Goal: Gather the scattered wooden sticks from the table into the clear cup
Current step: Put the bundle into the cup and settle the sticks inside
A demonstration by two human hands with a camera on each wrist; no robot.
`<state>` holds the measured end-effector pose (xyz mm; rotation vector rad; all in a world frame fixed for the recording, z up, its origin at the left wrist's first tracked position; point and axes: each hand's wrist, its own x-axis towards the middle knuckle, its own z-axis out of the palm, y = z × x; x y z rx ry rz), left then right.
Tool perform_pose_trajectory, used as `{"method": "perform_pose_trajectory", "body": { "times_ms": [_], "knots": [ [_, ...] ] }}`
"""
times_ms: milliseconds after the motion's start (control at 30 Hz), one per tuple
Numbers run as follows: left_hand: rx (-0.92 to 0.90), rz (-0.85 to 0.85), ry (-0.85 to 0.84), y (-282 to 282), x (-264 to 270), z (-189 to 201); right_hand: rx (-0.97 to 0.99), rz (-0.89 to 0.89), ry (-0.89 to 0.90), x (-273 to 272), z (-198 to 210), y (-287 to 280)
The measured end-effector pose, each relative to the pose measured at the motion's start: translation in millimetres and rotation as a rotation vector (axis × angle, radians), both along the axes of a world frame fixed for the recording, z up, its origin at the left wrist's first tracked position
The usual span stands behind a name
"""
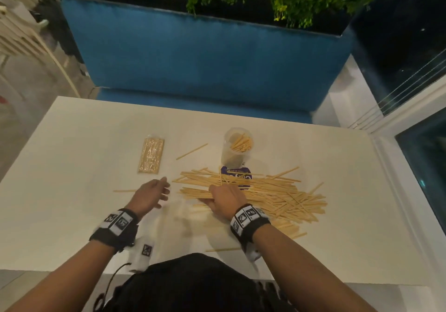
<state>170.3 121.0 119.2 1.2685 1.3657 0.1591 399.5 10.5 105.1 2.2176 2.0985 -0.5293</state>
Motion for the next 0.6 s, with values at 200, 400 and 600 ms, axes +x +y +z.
{"method": "perform_pose_trajectory", "body": {
  "times_ms": [200,400,600],
  "knots": [
    [-0.366,0.239,-0.249,-6,73,1,-0.081,-0.025,-0.087,-10,17,20],
    [-0.287,0.357,-0.211,-17,93,-6,-0.118,-0.05,-0.099,-23,23,30],
    [-0.32,0.344,-0.209,-16,91,-8,-0.128,-0.035,-0.092,-26,21,32]
  ]
}}
